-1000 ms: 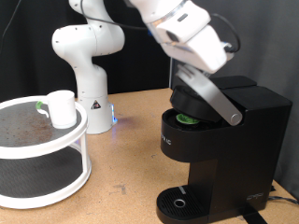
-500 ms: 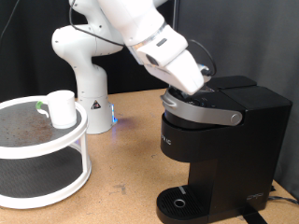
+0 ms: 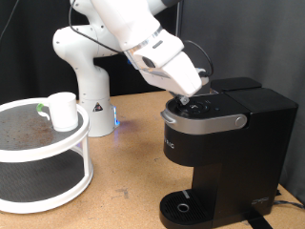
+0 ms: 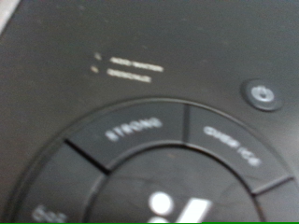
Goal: Make a cup of coffee with the keurig machine
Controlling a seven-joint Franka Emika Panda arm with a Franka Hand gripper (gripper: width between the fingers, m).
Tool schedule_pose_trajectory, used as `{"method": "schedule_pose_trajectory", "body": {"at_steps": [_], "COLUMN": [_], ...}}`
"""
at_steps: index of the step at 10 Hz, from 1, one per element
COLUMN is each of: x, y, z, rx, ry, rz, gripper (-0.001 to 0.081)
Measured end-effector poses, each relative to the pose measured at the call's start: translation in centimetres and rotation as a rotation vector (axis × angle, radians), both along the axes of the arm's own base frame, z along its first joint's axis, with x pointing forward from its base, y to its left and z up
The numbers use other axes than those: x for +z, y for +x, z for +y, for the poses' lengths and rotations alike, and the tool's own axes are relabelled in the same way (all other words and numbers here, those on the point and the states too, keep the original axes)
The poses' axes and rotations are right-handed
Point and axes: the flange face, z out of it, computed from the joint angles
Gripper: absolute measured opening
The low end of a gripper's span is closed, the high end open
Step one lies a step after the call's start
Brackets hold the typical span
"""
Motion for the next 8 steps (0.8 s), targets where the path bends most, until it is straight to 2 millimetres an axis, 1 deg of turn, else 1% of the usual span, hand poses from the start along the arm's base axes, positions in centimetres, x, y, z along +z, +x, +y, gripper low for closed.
{"method": "schedule_pose_trajectory", "body": {"at_steps": [2, 4, 5, 6, 8], "x": [0.0, -0.1, 0.0, 0.4, 2.8], "y": [-0.9, -1.1, -1.1, -1.0, -0.6], "z": [-0.3, -0.4, -0.2, 0.0, -0.1], "rx": [0.011, -0.037, -0.081, -0.107, -0.099], "ry": [-0.006, 0.01, 0.055, 0.118, 0.228], "rz": [-0.075, -0.046, -0.012, 0.011, 0.049], "gripper": [0.0, 0.0, 0.0, 0.0, 0.0]}}
